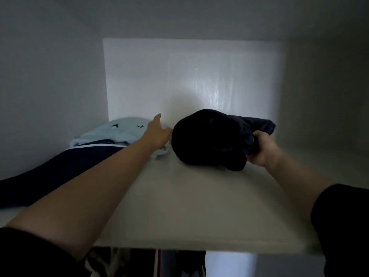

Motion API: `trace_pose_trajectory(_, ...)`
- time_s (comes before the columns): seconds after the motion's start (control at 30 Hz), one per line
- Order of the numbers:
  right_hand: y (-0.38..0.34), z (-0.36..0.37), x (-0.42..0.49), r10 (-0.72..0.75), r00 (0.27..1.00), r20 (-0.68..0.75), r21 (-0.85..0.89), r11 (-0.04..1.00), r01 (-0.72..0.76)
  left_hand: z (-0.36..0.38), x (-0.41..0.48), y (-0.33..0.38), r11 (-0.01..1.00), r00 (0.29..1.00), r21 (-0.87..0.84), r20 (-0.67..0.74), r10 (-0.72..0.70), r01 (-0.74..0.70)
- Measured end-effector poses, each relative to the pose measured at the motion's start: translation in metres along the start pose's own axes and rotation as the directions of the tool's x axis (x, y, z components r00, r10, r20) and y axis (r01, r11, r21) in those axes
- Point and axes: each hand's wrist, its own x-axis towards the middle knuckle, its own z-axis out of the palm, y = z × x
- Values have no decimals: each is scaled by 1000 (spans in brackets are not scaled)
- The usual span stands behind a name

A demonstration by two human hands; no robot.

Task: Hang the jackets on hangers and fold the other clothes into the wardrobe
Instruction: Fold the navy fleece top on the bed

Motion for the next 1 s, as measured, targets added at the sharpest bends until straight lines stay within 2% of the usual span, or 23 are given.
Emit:
trace_pose_trajectory(0.07,-11,1,32,17,999,35,-119,993,-12,7,26,-2,992,993,54,34,111,-112)
trace_pose_trajectory(0.17,-20,3,82,63,993,96,-257,966,-36,26,53,-3,992,963,9,242,123,-129)
trace_pose_trajectory(0.23,-18,-1,112,116,981,156,-306,950,-64,40,66,-5,959,920,152,352,175,-240)
trace_pose_trajectory(0.3,-9,-5,132,158,964,214,-347,935,-76,52,84,-7,886,888,279,387,250,-371)
trace_pose_trajectory(0.33,-5,-4,140,145,962,231,-379,924,-48,56,94,-3,877,889,303,387,244,-373)
trace_pose_trajectory(0.4,2,3,159,18,978,207,-522,848,94,60,111,10,938,937,271,325,124,-218)
trace_pose_trajectory(0.47,4,16,182,-100,983,153,-702,689,179,68,132,15,971,978,225,206,35,-82)
trace_pose_trajectory(0.53,0,26,195,-177,980,93,-863,477,168,77,145,12,945,984,308,168,61,-111)
trace_pose_trajectory(0.57,-6,32,197,-237,965,112,-903,380,198,83,150,11,913,981,380,175,85,-147)
trace_pose_trajectory(0.6,-16,40,198,-270,957,105,-916,348,198,88,154,10,878,975,443,200,101,-182)
trace_pose_trajectory(0.67,-40,53,204,-367,920,139,-861,413,295,92,166,3,847,955,489,290,68,-209)
trace_pose_trajectory(0.7,-50,63,206,-465,864,193,-846,368,387,92,171,1,838,944,500,325,53,-219)
trace_pose_trajectory(0.73,-57,75,205,-498,828,258,-845,298,443,90,177,-3,813,933,535,358,26,-228)
trace_pose_trajectory(0.77,-57,86,206,-485,804,344,-844,217,492,91,183,-9,765,924,595,382,-1,-245)
trace_pose_trajectory(0.83,-33,93,213,-346,792,503,-837,35,547,95,191,-31,712,916,651,400,-25,-265)
trace_pose_trajectory(0.93,9,78,221,50,828,558,-814,-157,559,105,187,-57,760,914,608,404,-50,-228)
trace_pose_trajectory(1.0,14,67,225,90,801,592,-770,-229,595,109,191,-65,786,919,580,393,-37,-216)
